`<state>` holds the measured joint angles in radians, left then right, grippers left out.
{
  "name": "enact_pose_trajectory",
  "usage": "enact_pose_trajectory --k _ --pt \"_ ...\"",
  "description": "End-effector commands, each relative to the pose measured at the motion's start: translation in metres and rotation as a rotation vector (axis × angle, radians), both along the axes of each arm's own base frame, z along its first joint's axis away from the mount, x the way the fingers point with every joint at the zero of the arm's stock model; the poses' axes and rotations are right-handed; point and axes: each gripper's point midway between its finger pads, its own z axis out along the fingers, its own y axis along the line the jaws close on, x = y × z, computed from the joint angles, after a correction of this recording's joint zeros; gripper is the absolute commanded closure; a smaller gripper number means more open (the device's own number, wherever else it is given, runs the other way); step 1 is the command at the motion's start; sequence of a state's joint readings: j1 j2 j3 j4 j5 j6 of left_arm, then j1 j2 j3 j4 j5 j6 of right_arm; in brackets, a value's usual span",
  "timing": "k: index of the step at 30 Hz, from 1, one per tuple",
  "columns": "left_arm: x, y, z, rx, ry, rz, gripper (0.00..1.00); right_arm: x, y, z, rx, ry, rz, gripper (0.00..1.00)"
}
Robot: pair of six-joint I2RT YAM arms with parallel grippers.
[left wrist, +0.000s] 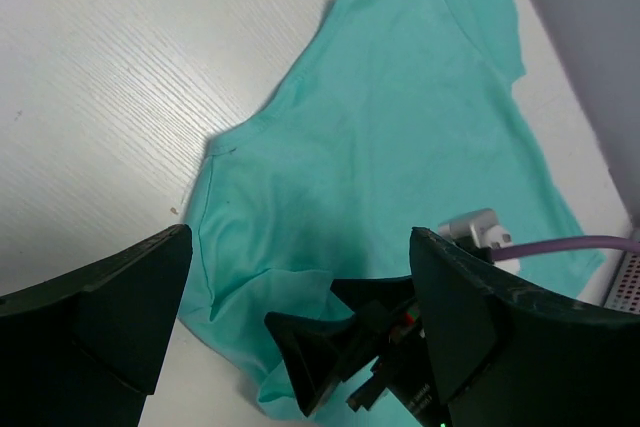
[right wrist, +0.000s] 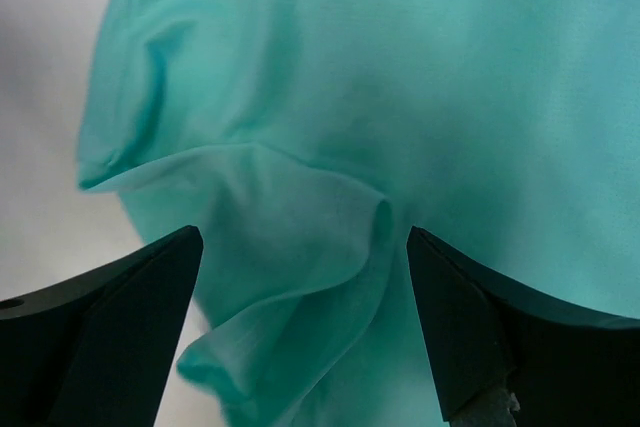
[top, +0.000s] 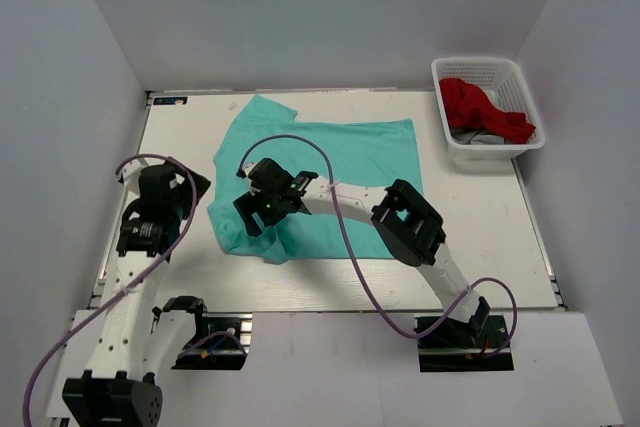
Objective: Fold and stack the t-shirts
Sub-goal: Flatten out the tshirt
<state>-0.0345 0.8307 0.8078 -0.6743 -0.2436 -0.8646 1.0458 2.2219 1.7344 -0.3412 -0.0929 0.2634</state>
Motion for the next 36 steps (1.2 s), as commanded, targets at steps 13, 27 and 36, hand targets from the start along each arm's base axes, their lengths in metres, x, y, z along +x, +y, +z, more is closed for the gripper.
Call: enact_pose_trajectory --k 13,27,36 --pt "-0.003 0.012 0.007 -0.002 -0.06 0.09 0.0 -0.012 0.017 0.026 0.054 -0.007 -0.001 1.0" --pt "0.002 0.007 -0.001 -0.01 -0.029 0.061 0.0 -0.149 0.03 0.057 0.214 0.14 0.414 1.0" --pt "0.004 0.003 -0.009 -0.008 0.007 0.032 0.0 -0.218 0.019 0.05 0.171 0.032 0.666 0.52"
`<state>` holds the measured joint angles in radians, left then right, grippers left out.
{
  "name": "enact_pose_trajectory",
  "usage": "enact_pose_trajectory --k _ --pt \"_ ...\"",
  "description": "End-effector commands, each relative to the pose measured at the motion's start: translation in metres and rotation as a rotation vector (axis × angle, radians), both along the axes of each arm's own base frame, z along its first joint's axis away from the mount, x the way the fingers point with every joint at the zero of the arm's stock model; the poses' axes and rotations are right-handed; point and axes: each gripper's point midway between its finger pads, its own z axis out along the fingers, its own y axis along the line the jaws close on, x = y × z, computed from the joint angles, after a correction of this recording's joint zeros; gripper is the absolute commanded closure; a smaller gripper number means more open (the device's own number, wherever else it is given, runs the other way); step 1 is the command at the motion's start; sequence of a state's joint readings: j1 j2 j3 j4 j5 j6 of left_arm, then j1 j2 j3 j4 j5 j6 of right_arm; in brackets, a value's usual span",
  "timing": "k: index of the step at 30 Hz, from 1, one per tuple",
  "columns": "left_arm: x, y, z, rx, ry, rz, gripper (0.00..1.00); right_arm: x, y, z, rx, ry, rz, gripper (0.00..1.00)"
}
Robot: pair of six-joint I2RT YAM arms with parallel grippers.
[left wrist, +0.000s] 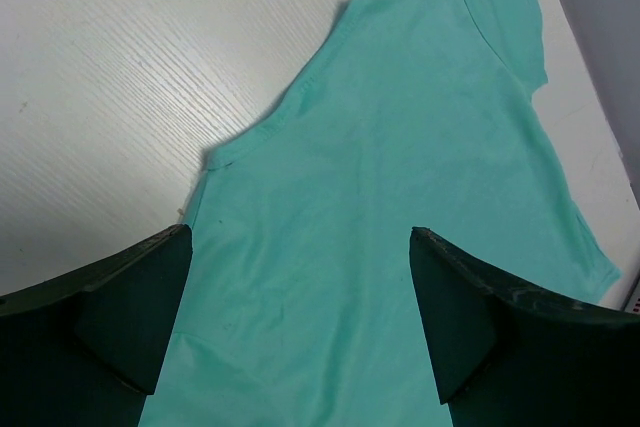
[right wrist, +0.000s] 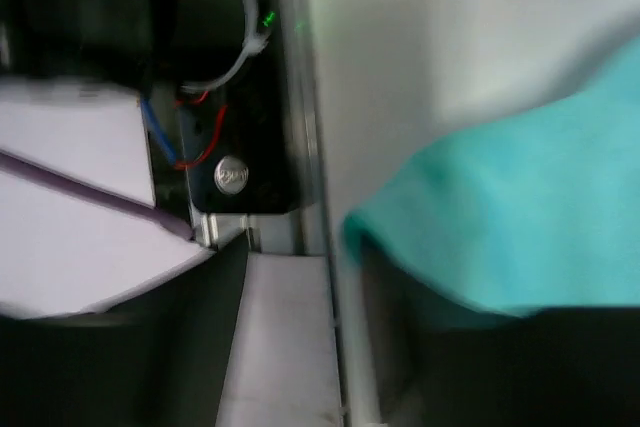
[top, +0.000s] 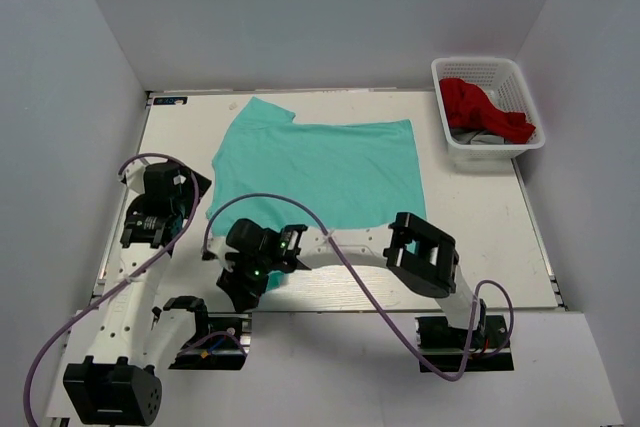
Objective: Fold and stack the t-shirts
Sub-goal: Flatten out the tshirt
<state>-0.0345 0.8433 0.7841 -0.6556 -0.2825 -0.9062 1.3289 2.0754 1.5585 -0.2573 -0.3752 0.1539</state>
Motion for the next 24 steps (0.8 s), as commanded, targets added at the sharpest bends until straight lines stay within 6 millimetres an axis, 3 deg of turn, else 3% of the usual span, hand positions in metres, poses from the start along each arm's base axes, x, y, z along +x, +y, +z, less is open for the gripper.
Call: enact_pose_trajectory --k 1,2,3,9,12,13,14,16,17,19,20,21,24 --pt "0.002 -0.002 -0.003 -0.001 0.009 -0.023 0.0 -0.027 -0.014 0.01 0.046 -0.069 0.137 0.41" --pt "0.004 -0.003 0.001 -0.001 0.0 -0.023 0.0 -0.029 -0.014 0.022 0.078 -0.082 0.144 0.27" --pt "0.004 -0.003 -0.001 -0.001 0.009 -0.023 0.0 -0.029 -0.017 0.021 0.08 -0.076 0.144 0.1" --pt "0.007 -0.008 -0.009 0.001 0.038 -0.069 0.0 -0.03 -0.021 0.049 0.145 -0.071 0.143 0.1" --pt "0.018 -0.022 -0.008 0.0 0.024 -0.179 0.0 -0.025 -0.028 0.061 0.196 -0.074 0.13 0.1" --pt "0.022 -0.03 -0.008 0.009 0.017 -0.239 0.0 -0.016 -0.017 0.086 0.308 -0.117 0.096 0.1" --pt "0.027 -0.047 -0.01 -0.02 0.013 -0.341 0.0 -0.003 -0.037 0.067 0.259 -0.102 0.029 0.1" --pt "0.032 -0.063 -0.01 -0.041 -0.006 -0.447 0.0 0.023 -0.041 0.07 0.289 -0.14 -0.101 0.1" --pt "0.032 -0.077 -0.012 -0.08 -0.018 -0.52 0.0 0.046 -0.05 0.07 0.281 -0.146 -0.169 0.1" --pt "0.03 -0.091 -0.026 -0.113 0.009 -0.599 0.0 0.066 -0.062 0.066 0.267 -0.134 -0.286 0.1" --pt "0.03 -0.101 -0.022 -0.146 -0.023 -0.652 0.0 0.086 -0.078 0.068 0.272 -0.129 -0.366 0.1" --pt "0.027 -0.106 -0.032 -0.17 -0.012 -0.677 0.0 0.094 -0.09 0.057 0.241 -0.122 -0.433 0.1" --pt "0.028 -0.116 -0.033 -0.201 -0.049 -0.732 0.0 0.131 -0.123 0.042 0.191 -0.133 -0.599 0.1"
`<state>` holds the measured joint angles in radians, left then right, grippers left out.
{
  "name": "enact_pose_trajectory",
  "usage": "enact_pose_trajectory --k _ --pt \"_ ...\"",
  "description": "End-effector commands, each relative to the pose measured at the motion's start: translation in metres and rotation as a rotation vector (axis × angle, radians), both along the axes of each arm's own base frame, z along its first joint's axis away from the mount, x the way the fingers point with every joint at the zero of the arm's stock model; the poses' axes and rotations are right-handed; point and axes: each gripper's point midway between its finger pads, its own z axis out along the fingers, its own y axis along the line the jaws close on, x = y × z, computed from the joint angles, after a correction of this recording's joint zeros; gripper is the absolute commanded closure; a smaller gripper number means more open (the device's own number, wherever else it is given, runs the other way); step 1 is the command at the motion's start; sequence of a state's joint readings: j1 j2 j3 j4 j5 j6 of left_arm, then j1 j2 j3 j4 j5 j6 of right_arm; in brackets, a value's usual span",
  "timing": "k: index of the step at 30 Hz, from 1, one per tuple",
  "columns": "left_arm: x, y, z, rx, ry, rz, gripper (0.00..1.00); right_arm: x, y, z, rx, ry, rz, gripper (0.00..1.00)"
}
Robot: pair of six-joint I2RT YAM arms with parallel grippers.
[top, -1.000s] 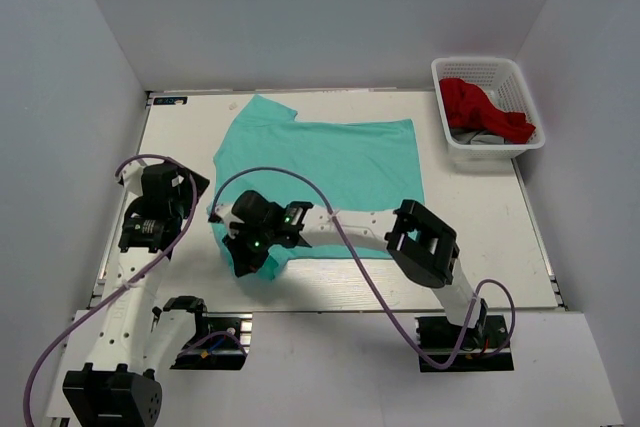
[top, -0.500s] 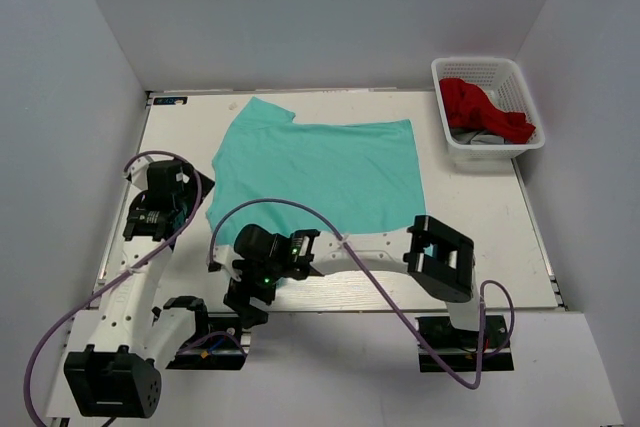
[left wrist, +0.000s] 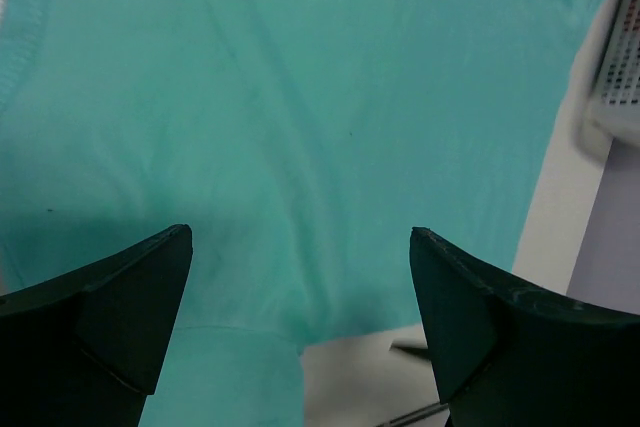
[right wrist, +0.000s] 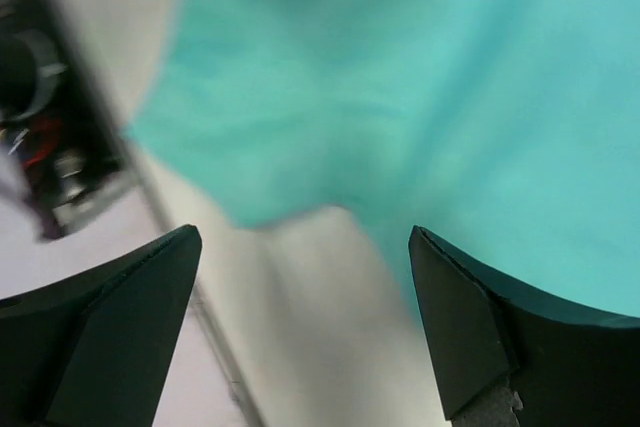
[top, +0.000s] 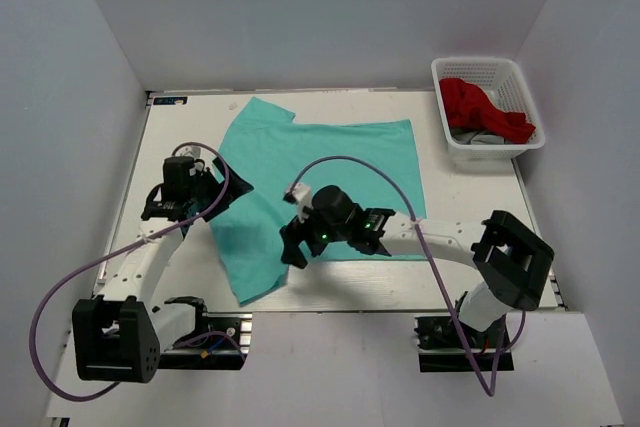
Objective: Fold and stack the t-shirts
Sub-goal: Flatten out the tshirt
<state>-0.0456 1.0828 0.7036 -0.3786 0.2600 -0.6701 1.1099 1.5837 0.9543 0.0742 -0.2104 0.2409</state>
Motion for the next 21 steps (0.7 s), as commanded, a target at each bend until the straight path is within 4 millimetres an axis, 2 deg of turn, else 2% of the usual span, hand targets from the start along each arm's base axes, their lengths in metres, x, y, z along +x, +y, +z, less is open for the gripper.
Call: enact_pose_trajectory --k 1,2,3,5,6,7,8,9,10,12,13,14,15,16,17,18,19,20,21 --pt "0.005 -0.02 0.005 -0.055 -0.062 -0.119 0.0 0.05 -0.027 0.002 0.01 -0.012 -0.261 0.1" --pt "0.004 -0.016 -0.004 -0.04 -0.026 -0.1 0.0 0.06 -0.043 -0.012 -0.04 0.0 -0.319 0.1" --pt "0.009 -0.013 -0.004 -0.018 -0.023 -0.089 0.0 0.083 -0.061 -0.018 -0.073 -0.017 -0.436 0.1" --pt "0.014 -0.004 -0.012 0.018 0.006 -0.049 0.0 0.091 -0.076 -0.031 -0.119 -0.012 -0.469 0.1" --pt "0.017 -0.004 -0.02 0.026 0.032 -0.055 0.0 0.107 -0.092 -0.037 -0.138 -0.019 -0.538 0.1" --pt "0.019 -0.002 -0.026 0.034 0.043 -0.046 0.0 0.111 -0.1 -0.042 -0.153 -0.015 -0.561 0.1" --pt "0.024 -0.002 -0.028 0.034 0.046 -0.046 0.0 0.116 -0.105 -0.045 -0.162 -0.011 -0.584 0.1" --pt "0.029 -0.002 -0.028 0.042 0.043 -0.053 0.0 0.131 -0.121 -0.047 -0.175 -0.02 -0.65 0.1" --pt "0.032 0.0 -0.042 0.052 0.088 -0.045 0.0 0.136 -0.126 -0.048 -0.179 -0.013 -0.677 0.1" --pt "0.042 0.001 -0.048 0.067 0.113 -0.046 0.0 0.158 -0.149 -0.052 -0.201 -0.019 -0.778 0.1" --pt "0.043 0.001 -0.065 0.069 0.171 -0.048 0.0 0.163 -0.155 -0.053 -0.208 -0.024 -0.788 0.1" --pt "0.05 -0.001 -0.064 0.066 0.17 -0.062 0.0 0.17 -0.163 -0.062 -0.226 -0.005 -0.806 0.1" --pt "0.05 -0.003 -0.071 0.055 0.199 -0.073 0.0 0.176 -0.166 -0.061 -0.226 0.001 -0.82 0.1" --pt "0.051 -0.003 -0.076 0.038 0.219 -0.078 0.0 0.19 -0.178 -0.06 -0.228 0.005 -0.862 0.1" --pt "0.049 -0.003 -0.084 0.038 0.251 -0.078 0.0 0.19 -0.182 -0.071 -0.254 0.038 -0.865 0.1" --pt "0.052 0.002 -0.098 0.063 0.296 -0.059 0.0 0.196 -0.183 -0.07 -0.241 0.052 -0.884 0.1" --pt "0.048 0.006 -0.106 0.083 0.345 -0.045 0.0 0.207 -0.195 -0.079 -0.262 0.065 -0.915 0.1" --pt "0.056 0.008 -0.105 0.092 0.35 -0.038 0.0 0.213 -0.194 -0.079 -0.251 0.076 -0.913 0.1" --pt "0.055 0.01 -0.116 0.103 0.393 -0.032 0.0 0.216 -0.193 -0.081 -0.247 0.092 -0.907 0.1"
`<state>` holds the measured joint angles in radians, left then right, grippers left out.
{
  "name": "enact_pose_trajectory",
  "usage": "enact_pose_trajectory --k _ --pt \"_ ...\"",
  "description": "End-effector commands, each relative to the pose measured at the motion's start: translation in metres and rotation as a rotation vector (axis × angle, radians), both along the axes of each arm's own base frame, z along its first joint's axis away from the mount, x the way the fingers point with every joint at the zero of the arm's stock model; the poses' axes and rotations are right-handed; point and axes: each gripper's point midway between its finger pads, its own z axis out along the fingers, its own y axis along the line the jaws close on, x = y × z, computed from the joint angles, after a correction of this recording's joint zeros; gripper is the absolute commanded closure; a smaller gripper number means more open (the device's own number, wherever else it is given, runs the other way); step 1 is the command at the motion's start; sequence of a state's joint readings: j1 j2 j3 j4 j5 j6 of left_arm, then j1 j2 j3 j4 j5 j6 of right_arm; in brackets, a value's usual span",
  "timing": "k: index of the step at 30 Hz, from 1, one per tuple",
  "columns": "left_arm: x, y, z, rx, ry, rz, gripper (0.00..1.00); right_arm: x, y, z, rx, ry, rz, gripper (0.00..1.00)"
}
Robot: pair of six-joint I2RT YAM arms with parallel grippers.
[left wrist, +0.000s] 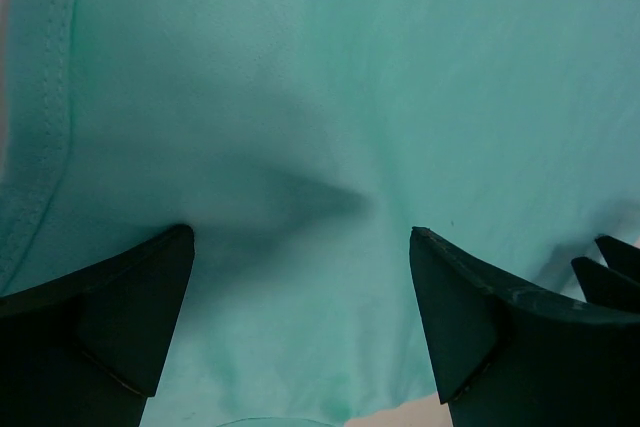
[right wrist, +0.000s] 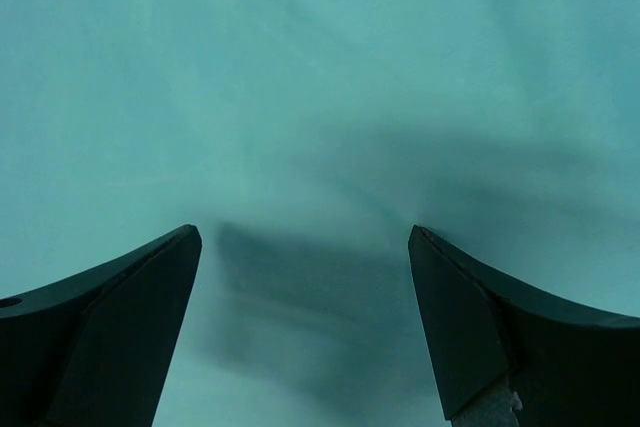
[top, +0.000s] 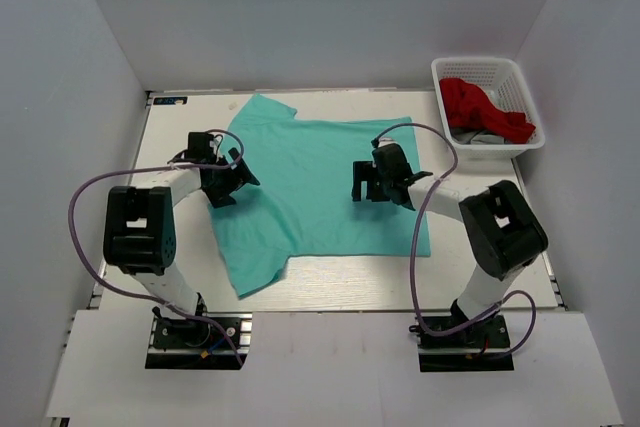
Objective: Fold and stack the t-shirts
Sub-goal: Flatten out the tshirt
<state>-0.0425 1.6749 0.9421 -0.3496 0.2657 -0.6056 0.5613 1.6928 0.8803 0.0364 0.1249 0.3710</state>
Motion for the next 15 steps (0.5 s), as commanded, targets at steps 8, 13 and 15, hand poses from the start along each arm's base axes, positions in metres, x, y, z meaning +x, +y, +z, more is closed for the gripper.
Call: enact_pose_trajectory --k 8,13,15 --pt "0.046 0.016 -0.021 0.077 0.105 0.028 0.0 0.095 -0.02 -0.018 0.034 0.071 -0.076 0.1" --pt "0.091 0.027 0.003 0.14 0.047 0.066 0.0 0.122 0.003 0.008 0.115 0.038 0.061 0.1" --pt "0.101 0.03 0.022 0.156 0.006 0.068 0.0 0.126 0.017 0.036 0.155 -0.01 0.129 0.1"
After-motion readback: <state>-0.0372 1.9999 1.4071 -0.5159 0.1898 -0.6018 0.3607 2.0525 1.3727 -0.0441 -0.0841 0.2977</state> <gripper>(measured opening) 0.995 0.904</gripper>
